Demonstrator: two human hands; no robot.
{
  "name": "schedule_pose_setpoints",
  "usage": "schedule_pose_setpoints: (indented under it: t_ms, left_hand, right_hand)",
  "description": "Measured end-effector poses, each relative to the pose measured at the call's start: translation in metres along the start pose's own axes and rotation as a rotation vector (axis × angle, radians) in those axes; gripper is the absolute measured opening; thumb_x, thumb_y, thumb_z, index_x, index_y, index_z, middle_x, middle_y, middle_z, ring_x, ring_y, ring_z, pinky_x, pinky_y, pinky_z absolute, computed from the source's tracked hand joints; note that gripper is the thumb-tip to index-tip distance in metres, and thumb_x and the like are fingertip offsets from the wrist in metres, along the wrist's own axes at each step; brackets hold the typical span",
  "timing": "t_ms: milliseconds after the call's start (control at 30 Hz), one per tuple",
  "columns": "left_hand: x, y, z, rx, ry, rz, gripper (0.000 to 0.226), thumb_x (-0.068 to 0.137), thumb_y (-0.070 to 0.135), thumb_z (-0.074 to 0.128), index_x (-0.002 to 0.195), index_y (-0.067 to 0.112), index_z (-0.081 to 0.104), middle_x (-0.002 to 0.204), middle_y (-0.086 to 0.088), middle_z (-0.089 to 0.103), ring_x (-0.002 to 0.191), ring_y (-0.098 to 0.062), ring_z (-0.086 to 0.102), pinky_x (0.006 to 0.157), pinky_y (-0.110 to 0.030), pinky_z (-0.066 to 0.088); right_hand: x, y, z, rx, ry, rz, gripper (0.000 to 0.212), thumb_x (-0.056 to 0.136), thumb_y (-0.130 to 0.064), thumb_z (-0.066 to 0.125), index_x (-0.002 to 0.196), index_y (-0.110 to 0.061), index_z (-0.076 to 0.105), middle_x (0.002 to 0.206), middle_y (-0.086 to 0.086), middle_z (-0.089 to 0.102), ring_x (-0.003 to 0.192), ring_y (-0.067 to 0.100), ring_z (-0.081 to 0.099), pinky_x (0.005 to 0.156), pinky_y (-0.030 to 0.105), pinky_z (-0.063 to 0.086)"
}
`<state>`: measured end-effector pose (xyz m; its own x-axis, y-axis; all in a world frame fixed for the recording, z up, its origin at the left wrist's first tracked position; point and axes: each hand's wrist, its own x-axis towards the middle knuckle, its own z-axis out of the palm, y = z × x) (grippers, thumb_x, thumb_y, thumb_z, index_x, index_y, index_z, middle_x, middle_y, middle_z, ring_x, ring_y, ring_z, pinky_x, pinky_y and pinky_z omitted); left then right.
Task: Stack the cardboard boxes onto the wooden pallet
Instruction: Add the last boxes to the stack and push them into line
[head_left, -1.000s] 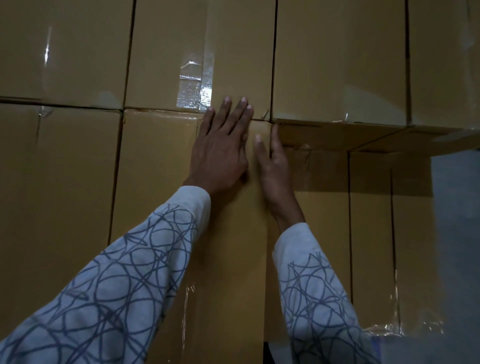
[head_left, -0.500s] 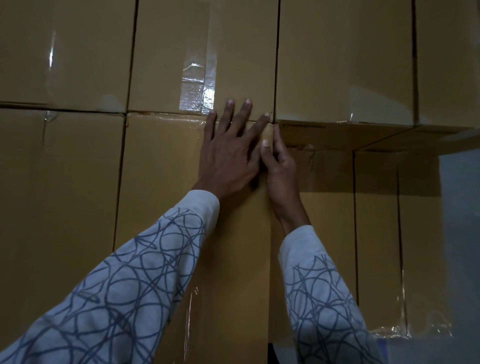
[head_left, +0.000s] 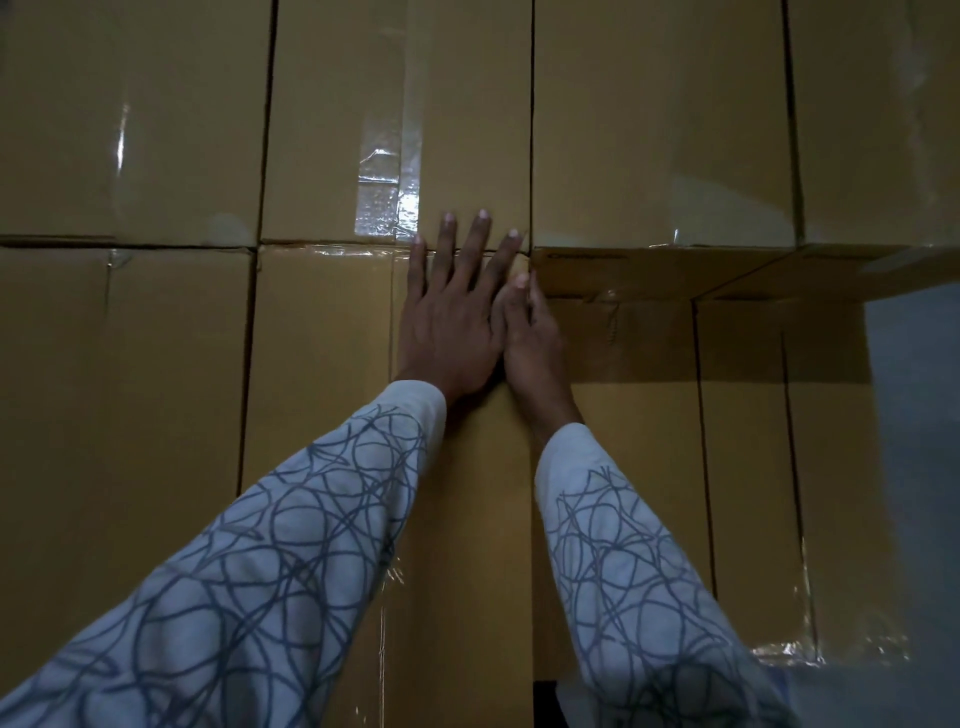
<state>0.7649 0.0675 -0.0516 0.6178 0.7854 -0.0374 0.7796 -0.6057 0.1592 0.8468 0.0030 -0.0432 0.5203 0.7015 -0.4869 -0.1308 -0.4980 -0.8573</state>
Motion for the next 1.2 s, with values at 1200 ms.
schedule_pose_setpoints:
  t_ms: [1200]
  left_hand:
    - [-0.55,0.102,-0.287,-1.284,0.018,-1.113,0.018,0.097,0.008,0.064,0.114,0.005,0.07,0.103,-0.013,0.071,0.088,-0.021,0.067,0.078,-0.025,0.056]
  right_hand:
    - [-0.488,-0.075,-0.065,-0.901,-1.046,-0.287,0.042,0.105,-0.041,0.057,0.139,-0.016,0.062,0.129,0.007,0.07,0.113,0.021,0.067,0.091,0.033,0.052]
